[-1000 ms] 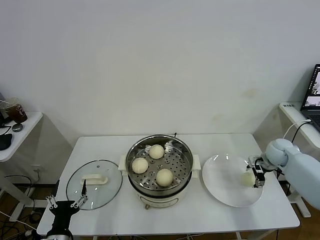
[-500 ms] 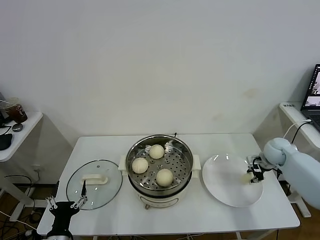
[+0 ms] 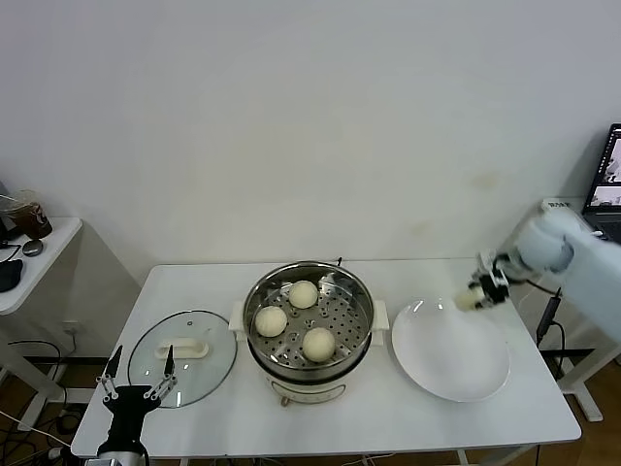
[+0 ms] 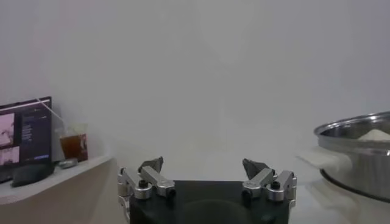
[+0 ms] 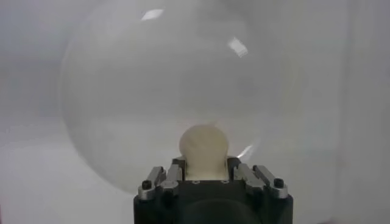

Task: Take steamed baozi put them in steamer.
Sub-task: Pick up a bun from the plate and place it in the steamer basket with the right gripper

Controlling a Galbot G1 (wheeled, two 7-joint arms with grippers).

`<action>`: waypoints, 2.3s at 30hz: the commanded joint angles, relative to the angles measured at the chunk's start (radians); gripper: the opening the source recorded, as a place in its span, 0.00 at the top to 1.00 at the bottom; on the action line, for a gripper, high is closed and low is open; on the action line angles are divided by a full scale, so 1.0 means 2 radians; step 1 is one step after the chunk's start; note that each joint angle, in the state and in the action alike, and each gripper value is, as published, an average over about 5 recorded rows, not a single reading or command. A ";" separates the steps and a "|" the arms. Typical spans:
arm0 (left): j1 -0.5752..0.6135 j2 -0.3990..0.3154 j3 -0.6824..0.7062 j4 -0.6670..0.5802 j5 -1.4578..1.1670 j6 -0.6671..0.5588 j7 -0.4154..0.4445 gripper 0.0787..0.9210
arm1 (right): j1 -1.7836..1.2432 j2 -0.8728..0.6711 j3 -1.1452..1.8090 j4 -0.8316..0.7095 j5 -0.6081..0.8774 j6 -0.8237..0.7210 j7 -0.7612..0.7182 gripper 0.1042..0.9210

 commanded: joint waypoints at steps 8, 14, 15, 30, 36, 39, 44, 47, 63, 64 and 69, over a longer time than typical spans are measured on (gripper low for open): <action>-0.002 0.000 0.006 -0.004 0.003 0.001 0.000 0.12 | 0.253 0.195 -0.237 0.119 0.306 -0.194 0.118 0.59; 0.000 0.002 -0.002 -0.007 0.000 0.001 0.000 0.12 | 0.201 0.243 -0.237 0.086 0.298 -0.219 0.138 0.59; 0.000 0.002 -0.003 -0.008 0.000 0.001 0.000 0.12 | 0.192 0.246 -0.237 0.080 0.292 -0.220 0.138 0.59; 0.003 -0.001 -0.006 -0.007 0.000 0.001 0.001 0.12 | 0.093 0.226 -0.226 0.040 0.182 -0.203 0.122 0.59; 0.004 -0.002 -0.007 -0.008 0.000 0.000 0.001 0.12 | 0.077 0.222 -0.216 0.035 0.168 -0.194 0.122 0.59; 0.005 -0.002 -0.008 -0.009 0.000 0.000 0.001 0.12 | 0.067 0.223 -0.207 0.028 0.163 -0.190 0.128 0.58; 0.007 -0.001 -0.010 -0.009 -0.001 0.000 0.001 0.12 | 0.063 0.221 -0.191 0.028 0.167 -0.189 0.134 0.50; 0.006 -0.001 -0.011 -0.009 -0.001 0.000 0.001 0.12 | 0.074 0.211 -0.183 0.042 0.174 -0.189 0.133 0.41; 0.000 -0.001 -0.010 -0.010 -0.025 -0.008 -0.011 0.12 | -0.042 -0.013 0.019 0.229 0.272 -0.126 0.298 0.12; -0.001 -0.001 -0.010 -0.012 -0.030 -0.010 -0.014 0.12 | -0.087 -0.032 0.056 0.241 0.275 -0.109 0.329 0.12; 0.000 -0.003 -0.007 -0.018 -0.037 -0.013 -0.018 0.12 | -0.375 -0.076 0.275 0.275 0.243 -0.004 0.469 0.12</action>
